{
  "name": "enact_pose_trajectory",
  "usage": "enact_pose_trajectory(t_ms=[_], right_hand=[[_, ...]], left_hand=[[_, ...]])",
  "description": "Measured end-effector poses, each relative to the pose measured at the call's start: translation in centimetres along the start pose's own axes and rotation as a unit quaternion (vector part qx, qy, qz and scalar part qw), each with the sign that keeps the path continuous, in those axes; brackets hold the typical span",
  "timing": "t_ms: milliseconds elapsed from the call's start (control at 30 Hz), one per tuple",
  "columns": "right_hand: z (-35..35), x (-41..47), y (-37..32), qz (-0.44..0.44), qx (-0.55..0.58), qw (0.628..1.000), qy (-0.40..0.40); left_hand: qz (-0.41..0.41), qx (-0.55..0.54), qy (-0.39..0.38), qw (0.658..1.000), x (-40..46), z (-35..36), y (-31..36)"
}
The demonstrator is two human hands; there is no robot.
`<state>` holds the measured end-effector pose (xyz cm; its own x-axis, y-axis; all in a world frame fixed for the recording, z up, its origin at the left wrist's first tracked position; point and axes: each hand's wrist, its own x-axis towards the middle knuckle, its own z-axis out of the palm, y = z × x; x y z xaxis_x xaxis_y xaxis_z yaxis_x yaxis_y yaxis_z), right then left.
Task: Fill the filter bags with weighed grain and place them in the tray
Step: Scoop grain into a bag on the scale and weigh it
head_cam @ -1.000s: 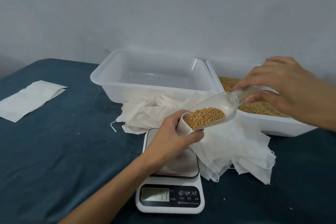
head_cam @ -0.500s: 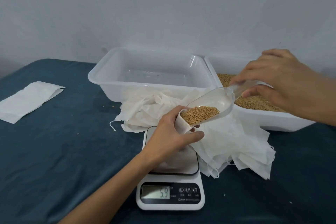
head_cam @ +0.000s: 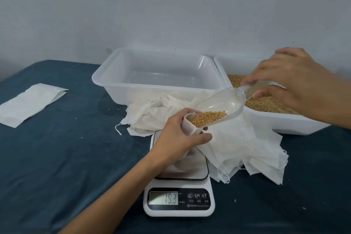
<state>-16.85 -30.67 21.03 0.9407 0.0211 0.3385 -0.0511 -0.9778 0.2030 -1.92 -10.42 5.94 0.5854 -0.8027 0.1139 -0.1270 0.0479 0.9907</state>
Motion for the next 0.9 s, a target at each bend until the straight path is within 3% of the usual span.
enact_pose_trajectory(t_ms=[300, 600, 800, 900], right_hand=[[-0.2, -0.1, -0.3, -0.028, -0.074, 0.997, 0.024], [0.2, -0.3, -0.1, -0.046, -0.08, 0.995, 0.046], [0.5, -0.6, 0.0, -0.027, -0.053, 0.996, 0.06], [1.1, -1.0, 0.4, 0.01, 0.02, 0.998, 0.06]], left_hand=[[-0.015, -0.016, 0.004, 1.0, -0.1, 0.1, 0.3], [-0.016, -0.04, 0.004, 0.999, -0.4, 0.3, 1.0], [-0.021, -0.056, 0.009, 0.998, -0.4, 0.0, 0.9], [-0.018, -0.053, 0.011, 0.998, -0.4, -0.1, 0.9]])
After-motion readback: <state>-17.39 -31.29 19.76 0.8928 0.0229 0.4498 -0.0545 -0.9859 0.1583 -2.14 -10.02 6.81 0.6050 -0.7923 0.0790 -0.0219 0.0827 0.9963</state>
